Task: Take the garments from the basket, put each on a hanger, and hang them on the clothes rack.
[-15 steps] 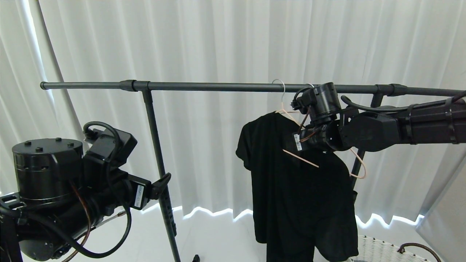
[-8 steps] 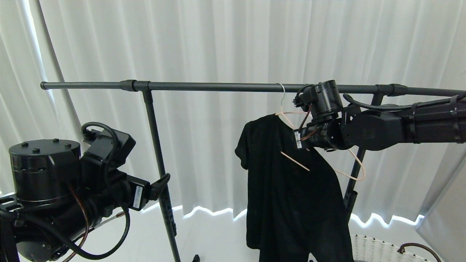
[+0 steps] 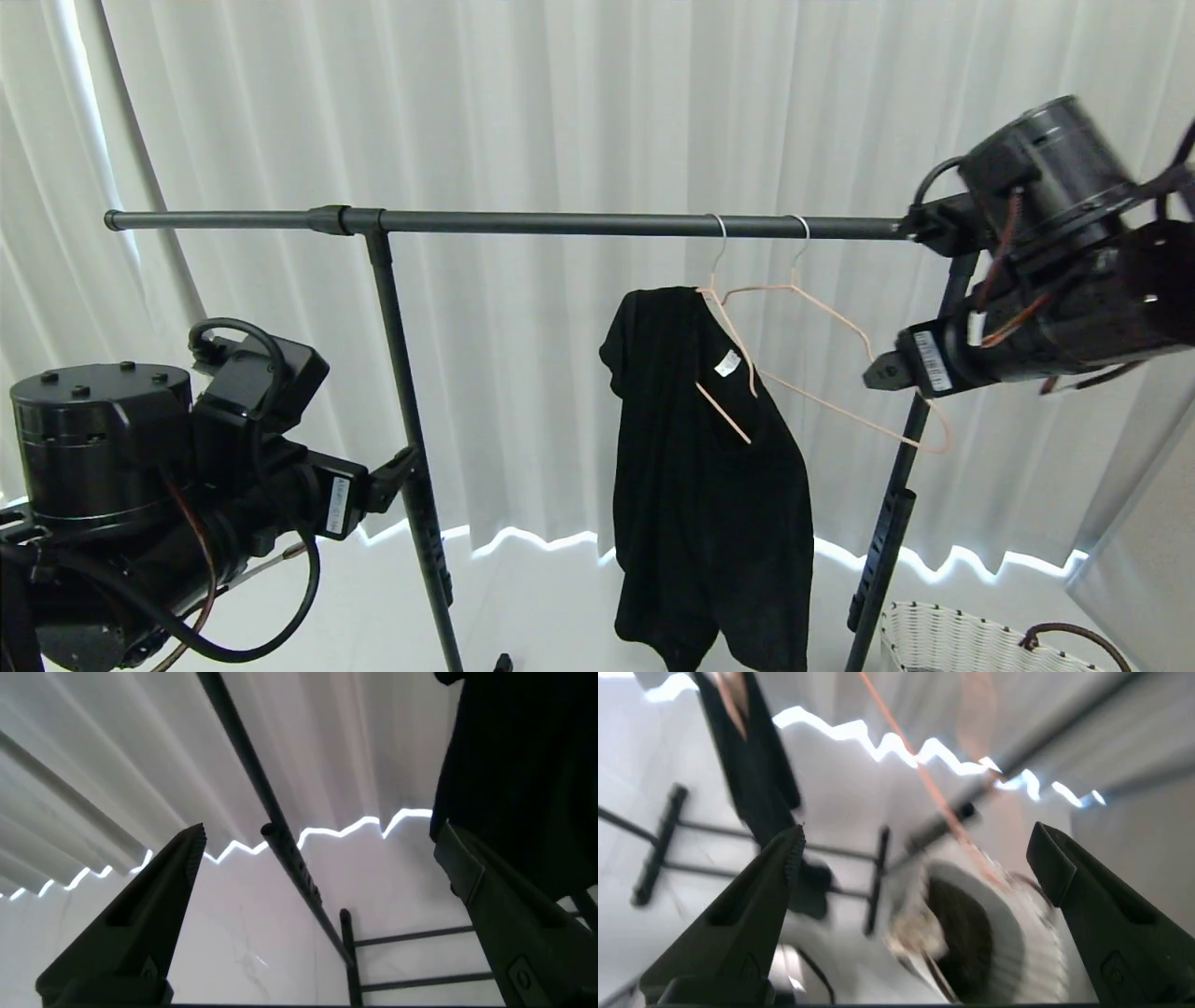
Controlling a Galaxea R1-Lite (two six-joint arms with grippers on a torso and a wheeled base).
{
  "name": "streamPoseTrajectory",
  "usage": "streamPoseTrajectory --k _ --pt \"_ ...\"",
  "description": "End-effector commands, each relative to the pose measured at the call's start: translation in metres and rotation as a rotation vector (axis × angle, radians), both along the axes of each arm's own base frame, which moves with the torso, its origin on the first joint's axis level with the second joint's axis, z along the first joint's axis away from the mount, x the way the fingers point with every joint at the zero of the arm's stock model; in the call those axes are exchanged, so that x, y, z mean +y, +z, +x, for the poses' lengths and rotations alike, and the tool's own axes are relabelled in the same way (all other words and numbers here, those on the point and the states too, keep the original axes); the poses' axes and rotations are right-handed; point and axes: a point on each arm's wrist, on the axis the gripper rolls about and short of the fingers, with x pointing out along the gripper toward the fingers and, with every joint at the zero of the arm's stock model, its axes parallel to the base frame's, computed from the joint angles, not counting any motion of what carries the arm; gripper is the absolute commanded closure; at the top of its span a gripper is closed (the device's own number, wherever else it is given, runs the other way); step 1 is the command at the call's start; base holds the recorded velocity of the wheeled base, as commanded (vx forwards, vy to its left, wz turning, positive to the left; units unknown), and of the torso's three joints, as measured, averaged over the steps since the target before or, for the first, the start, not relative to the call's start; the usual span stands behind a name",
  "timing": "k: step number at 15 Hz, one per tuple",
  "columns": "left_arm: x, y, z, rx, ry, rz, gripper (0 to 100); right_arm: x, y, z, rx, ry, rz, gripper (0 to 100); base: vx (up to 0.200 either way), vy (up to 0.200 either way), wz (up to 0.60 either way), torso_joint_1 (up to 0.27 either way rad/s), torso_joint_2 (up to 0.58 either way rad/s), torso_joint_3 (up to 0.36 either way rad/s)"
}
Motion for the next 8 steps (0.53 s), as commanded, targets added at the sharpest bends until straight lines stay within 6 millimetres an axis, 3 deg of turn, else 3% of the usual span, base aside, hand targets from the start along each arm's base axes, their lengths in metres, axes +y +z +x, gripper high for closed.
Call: streamPoseTrajectory --k 1,5,8 --pt "0.008 -0.002 0.002 0.004 0.042 0.003 0 -0.041 0.025 -0.044 -0.067 -0.019 0.013 0 0.000 0.000 0.00 0.000 0.00 0.000" --pt "0.016 0.000 0.003 -0.004 0.078 0.001 0 -0.086 0.012 -0.055 -0.030 -0.098 -0.132 0 -0.200 0.000 0.00 0.005 0.00 0.002" --pt "0.016 0.000 0.003 -0.004 0.078 0.000 0 -0.102 0.004 -0.057 -0.015 -0.155 -0.163 0 -0.200 0.000 0.00 -0.010 0.00 0.004"
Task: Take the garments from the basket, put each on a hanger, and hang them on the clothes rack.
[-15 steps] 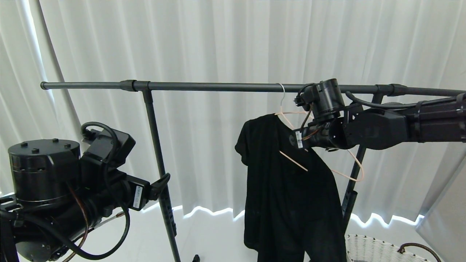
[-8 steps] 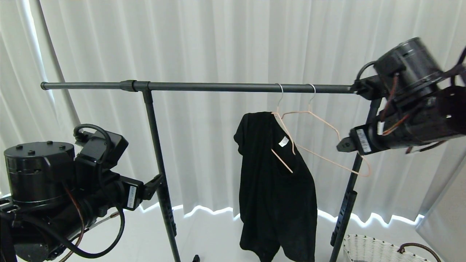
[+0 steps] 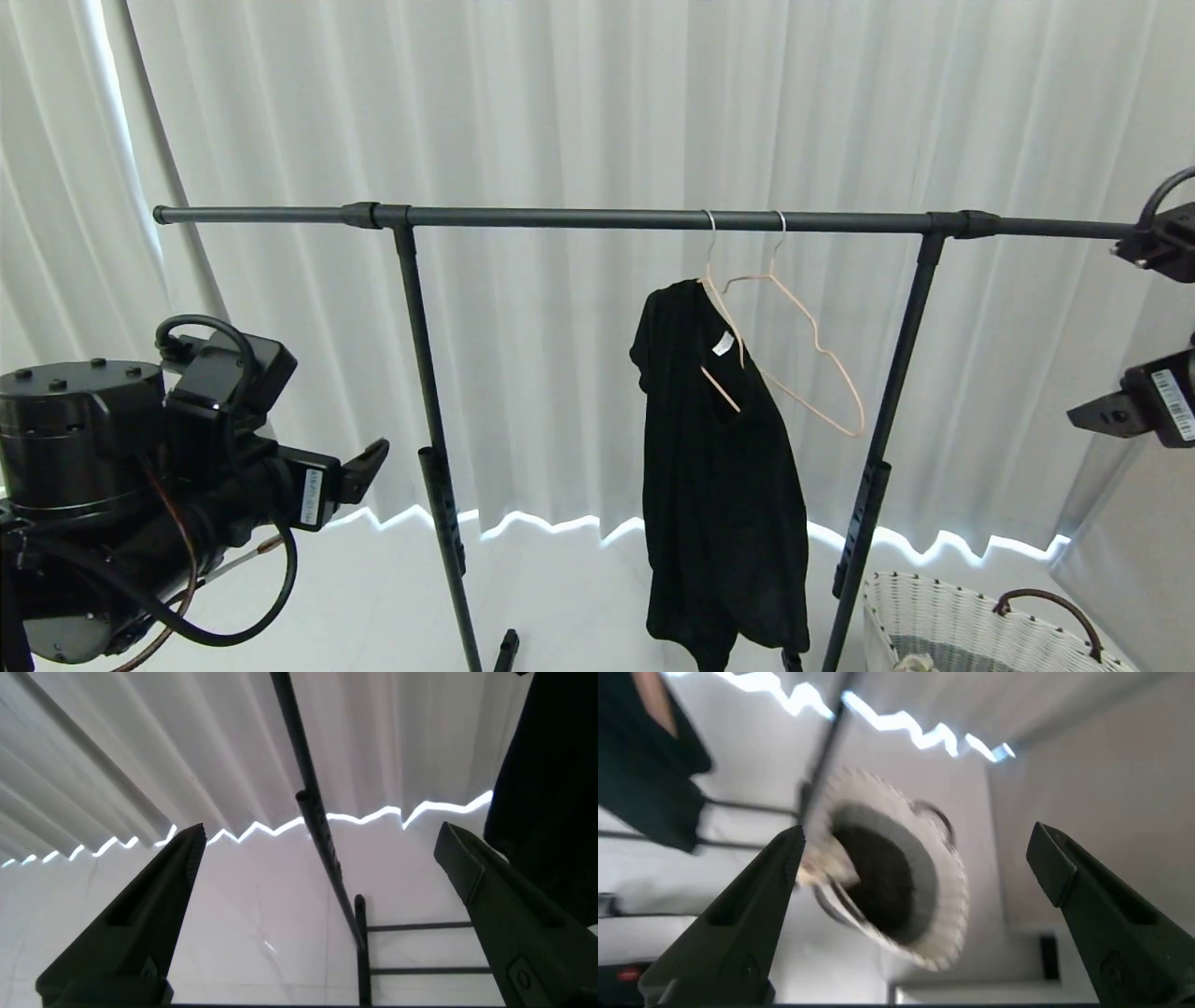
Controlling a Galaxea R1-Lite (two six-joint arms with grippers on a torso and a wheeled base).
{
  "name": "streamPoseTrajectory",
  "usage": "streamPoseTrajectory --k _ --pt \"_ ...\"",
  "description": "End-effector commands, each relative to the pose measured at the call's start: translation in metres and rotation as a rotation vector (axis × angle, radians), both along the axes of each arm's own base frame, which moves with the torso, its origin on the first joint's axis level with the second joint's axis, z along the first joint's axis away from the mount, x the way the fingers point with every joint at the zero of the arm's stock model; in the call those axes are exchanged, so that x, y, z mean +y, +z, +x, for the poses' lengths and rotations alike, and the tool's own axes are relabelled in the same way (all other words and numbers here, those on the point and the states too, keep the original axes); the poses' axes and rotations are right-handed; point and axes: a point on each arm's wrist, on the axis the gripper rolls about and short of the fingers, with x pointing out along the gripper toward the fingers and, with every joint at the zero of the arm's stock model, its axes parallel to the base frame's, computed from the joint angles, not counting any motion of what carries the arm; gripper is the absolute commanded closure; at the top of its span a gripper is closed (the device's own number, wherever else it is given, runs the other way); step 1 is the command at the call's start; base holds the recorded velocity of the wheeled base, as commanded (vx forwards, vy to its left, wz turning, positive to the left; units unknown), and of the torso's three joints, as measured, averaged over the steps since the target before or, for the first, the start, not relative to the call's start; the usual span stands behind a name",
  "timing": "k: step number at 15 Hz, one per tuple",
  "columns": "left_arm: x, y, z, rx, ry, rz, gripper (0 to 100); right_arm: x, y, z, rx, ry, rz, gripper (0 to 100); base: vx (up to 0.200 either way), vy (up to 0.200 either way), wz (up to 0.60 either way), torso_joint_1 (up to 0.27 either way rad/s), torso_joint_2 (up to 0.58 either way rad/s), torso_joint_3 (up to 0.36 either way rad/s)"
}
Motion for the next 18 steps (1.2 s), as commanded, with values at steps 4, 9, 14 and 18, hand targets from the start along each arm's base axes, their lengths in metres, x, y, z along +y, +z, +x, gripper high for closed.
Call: streamPoseTrajectory --k 4,9,14,18 --pt "0.001 0.001 -0.002 -0.007 0.004 -0.003 0 -0.026 -0.013 -0.018 0.023 -0.106 -0.014 0 -0.200 -0.050 0.00 0.001 0.00 0.005" --pt "0.002 -0.002 -0.006 0.006 0.002 0.000 0 -0.039 -0.025 -0.026 0.058 -0.103 -0.096 0 -0.040 -0.040 0.00 -0.011 0.03 0.014" --pt "0.005 -0.007 -0.007 0.022 0.017 0.004 0 -0.038 -0.034 -0.022 0.052 -0.102 -0.096 0 0.000 0.000 0.00 -0.170 0.42 0.231" --pt "0.006 -0.007 -0.007 0.023 0.024 0.004 0 -0.038 -0.041 -0.024 0.076 -0.102 -0.102 0 0.000 0.000 0.00 -0.195 0.48 0.281"
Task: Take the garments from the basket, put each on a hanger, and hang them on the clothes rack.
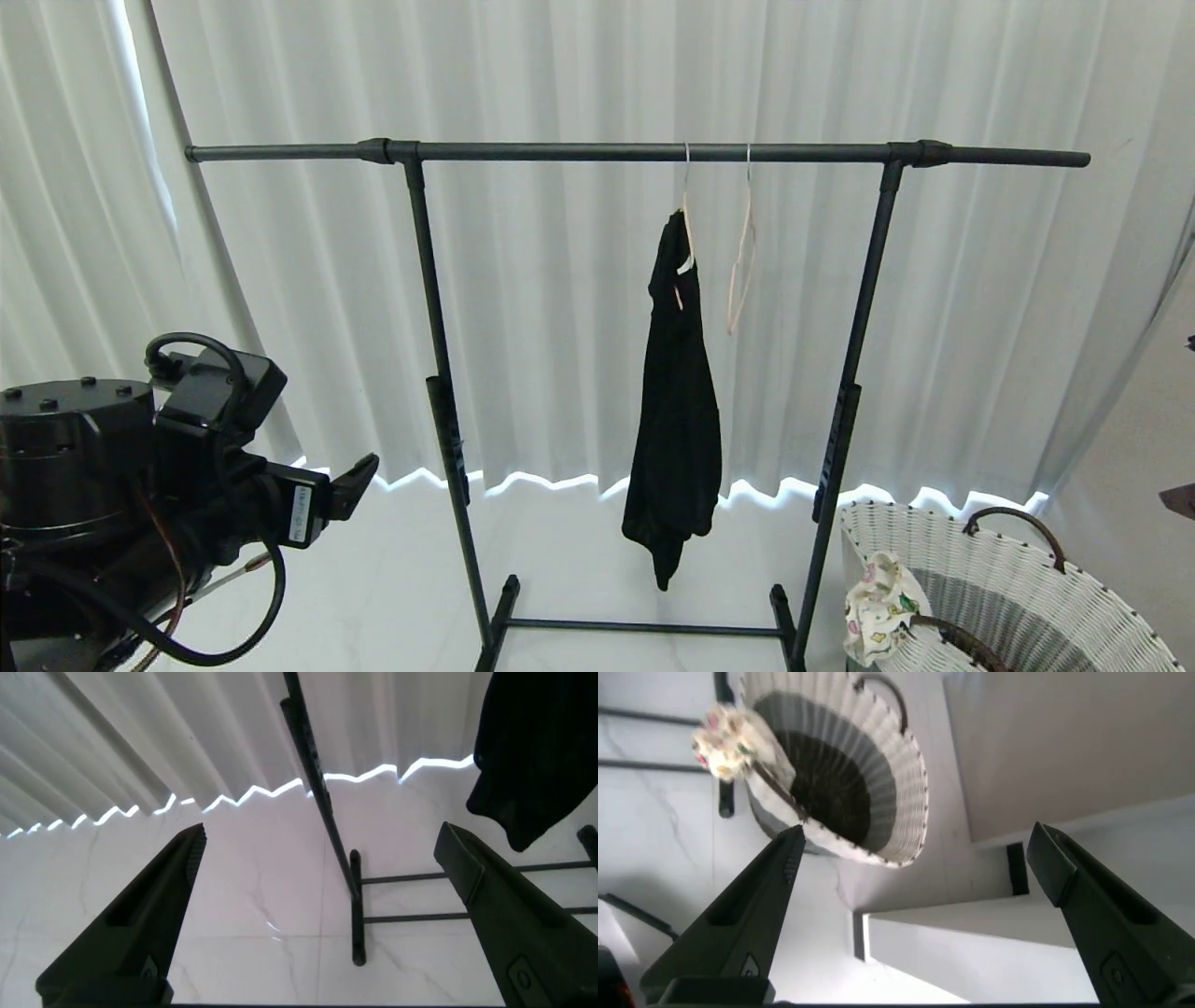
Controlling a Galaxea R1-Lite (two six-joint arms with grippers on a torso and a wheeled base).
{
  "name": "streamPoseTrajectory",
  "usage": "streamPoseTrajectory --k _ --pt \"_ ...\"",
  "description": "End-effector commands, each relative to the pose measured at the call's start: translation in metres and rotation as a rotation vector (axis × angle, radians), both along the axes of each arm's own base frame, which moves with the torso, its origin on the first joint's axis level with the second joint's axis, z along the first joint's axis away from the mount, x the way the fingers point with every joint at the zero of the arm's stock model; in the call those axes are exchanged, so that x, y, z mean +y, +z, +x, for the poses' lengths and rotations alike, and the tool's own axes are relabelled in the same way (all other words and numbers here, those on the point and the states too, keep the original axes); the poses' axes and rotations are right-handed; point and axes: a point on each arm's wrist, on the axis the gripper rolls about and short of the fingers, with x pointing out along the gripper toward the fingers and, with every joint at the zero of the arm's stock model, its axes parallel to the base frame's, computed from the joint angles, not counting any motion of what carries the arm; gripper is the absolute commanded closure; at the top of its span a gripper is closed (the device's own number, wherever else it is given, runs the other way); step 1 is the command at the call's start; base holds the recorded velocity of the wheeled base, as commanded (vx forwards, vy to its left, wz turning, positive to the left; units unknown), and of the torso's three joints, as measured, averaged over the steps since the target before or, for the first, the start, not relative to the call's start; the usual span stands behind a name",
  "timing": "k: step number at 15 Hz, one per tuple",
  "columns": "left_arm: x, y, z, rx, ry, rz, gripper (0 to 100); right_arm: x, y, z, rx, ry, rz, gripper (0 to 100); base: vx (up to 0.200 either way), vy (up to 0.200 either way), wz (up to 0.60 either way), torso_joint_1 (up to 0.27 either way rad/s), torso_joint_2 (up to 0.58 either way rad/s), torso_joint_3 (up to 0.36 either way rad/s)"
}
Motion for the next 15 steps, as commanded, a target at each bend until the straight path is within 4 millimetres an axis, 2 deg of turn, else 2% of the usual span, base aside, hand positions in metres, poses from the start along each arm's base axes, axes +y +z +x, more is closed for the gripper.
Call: streamPoseTrajectory --k 1,8,13,15 --pt "0.000 -0.001 0.000 0.002 0.002 0.001 0 0.000 -0.004 0.000 0.016 0.001 -0.002 0 0.000 0.000 0.00 -0.183 0.48 0.290" --pt "0.000 -0.001 0.000 0.004 -0.001 0.001 0 0.000 -0.025 -0.001 0.079 -0.003 -0.013 0 0.000 0.000 0.00 -0.156 0.46 0.299" --pt "-0.001 -0.001 0.000 0.003 -0.006 0.002 0 0.000 -0.039 0.001 0.080 -0.002 -0.010 0 0.000 0.000 0.00 0.001 0.06 0.033" --pt "-0.005 0.003 0.001 -0.011 -0.025 -0.008 0 0.001 -0.048 0.010 0.051 0.002 -0.001 0 0.100 0.000 0.00 -0.073 0.15 0.122"
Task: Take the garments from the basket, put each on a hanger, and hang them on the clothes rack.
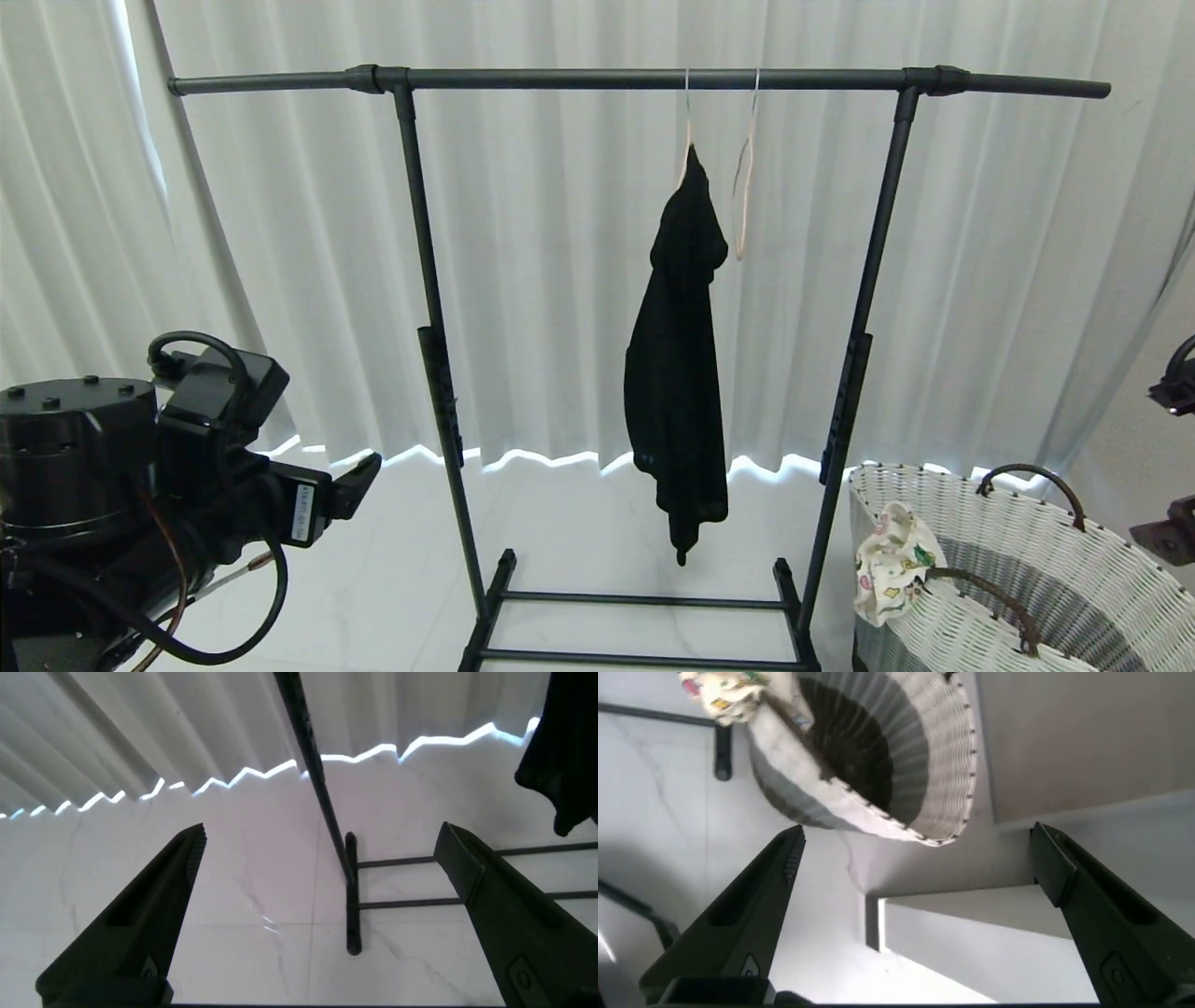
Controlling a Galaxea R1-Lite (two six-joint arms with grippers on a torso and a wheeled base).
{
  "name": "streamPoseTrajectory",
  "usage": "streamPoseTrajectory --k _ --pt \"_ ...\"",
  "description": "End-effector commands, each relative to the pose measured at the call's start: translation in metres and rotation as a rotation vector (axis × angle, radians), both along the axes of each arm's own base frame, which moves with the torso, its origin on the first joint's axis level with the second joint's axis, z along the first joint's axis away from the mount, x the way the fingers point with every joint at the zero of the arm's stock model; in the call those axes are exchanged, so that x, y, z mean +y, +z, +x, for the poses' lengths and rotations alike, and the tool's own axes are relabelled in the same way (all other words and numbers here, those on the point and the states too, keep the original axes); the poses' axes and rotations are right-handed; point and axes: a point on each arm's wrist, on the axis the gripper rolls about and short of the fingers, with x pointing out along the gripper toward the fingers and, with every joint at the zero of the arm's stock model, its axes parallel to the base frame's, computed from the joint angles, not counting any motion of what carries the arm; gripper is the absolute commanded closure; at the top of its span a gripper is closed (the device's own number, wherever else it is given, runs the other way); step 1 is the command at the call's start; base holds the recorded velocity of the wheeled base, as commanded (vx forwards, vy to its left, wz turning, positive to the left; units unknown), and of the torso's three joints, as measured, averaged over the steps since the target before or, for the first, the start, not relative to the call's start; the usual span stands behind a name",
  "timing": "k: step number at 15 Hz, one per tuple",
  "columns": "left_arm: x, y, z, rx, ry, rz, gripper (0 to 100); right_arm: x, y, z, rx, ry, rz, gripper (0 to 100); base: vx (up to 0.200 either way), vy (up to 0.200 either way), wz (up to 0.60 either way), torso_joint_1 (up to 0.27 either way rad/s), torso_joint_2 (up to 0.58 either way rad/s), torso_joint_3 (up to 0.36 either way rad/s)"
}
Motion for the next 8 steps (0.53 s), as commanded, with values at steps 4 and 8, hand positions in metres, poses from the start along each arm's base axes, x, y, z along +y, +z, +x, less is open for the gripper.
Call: streamPoseTrajectory --k 4,8 --pt "-0.014 0.004 0.001 -0.012 -0.063 -0.014 0 0.005 -0.043 0.029 0.066 0.045 -0.015 0 0.200 0.000 0.00 -0.013 0.04 0.024" --pt "-0.017 0.003 0.005 -0.006 -0.068 -0.014 0 0.009 -0.083 0.050 0.122 0.075 -0.039 0 0.200 0.000 0.00 0.004 0.00 0.005"
